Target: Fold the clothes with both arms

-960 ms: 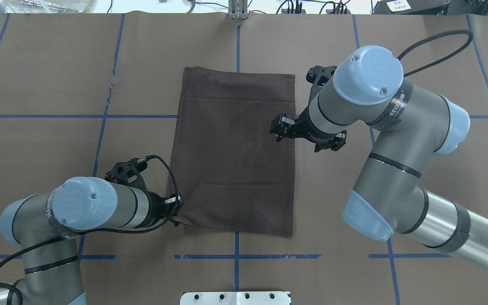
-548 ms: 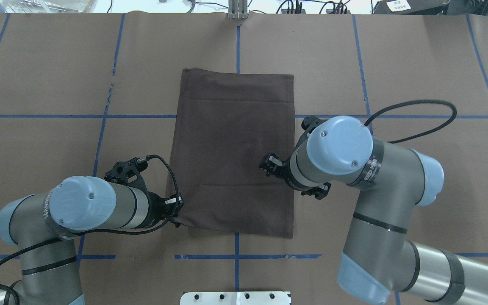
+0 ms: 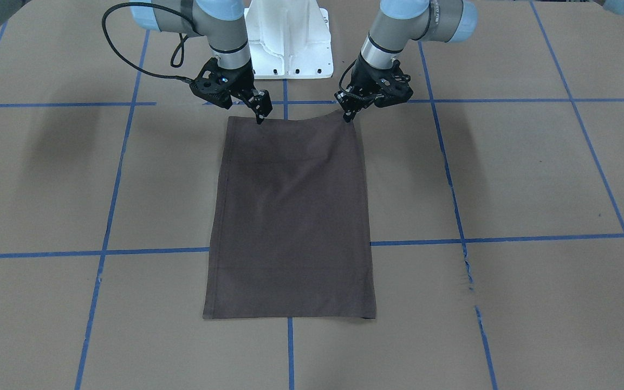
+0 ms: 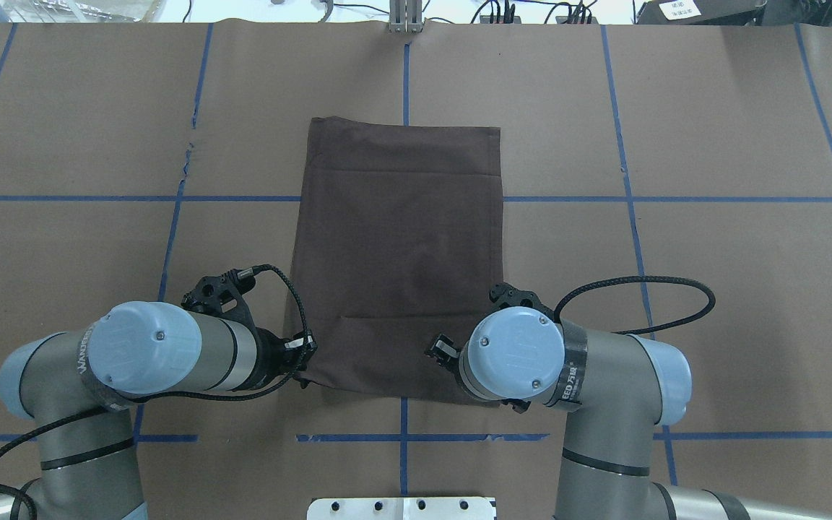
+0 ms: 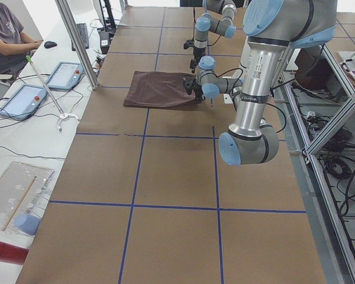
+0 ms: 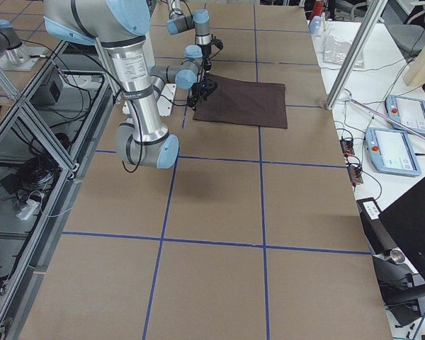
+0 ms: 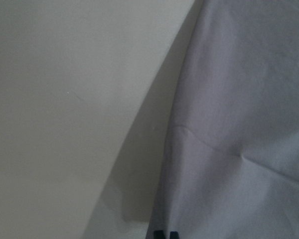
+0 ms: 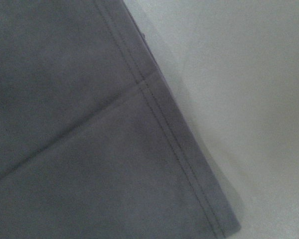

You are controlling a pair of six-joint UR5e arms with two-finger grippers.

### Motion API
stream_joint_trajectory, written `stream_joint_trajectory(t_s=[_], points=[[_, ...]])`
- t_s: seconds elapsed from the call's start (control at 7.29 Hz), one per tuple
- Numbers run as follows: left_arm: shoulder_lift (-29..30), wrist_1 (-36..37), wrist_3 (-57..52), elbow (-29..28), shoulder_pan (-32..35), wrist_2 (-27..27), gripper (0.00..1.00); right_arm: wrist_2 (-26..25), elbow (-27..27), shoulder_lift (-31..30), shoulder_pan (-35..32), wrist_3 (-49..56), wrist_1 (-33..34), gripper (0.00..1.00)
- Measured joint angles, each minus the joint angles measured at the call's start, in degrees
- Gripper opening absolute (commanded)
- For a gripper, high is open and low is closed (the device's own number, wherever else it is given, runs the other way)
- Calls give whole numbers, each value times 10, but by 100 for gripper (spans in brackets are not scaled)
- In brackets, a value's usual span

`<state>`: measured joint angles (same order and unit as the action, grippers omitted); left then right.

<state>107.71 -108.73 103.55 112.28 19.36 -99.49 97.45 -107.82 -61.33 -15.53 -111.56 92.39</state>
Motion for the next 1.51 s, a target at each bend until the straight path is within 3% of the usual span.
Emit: stream_joint_trajectory(t_s=[0.69,0.82,0.96,1.1,1.37,1.51], points=[[0,-1,1,-1,-1,0,0,-2,48,8,4,2,-2,100],[0,0,1,-1,-1,0,0,-2,51,9,4,2,-3,94],[0,-1,1,-2,-1,0,0,-2,53,12,4,1,-4,80],[0,-1,1,-2,-1,1,0,-3,58,18,4,-2,-4,73],[0,-1,1,-1,-1,1,0,-4,69,26,5,-5,-5,75],[0,-1,1,-1,-1,1,0,-4,70,27,4,-5,-5,60]])
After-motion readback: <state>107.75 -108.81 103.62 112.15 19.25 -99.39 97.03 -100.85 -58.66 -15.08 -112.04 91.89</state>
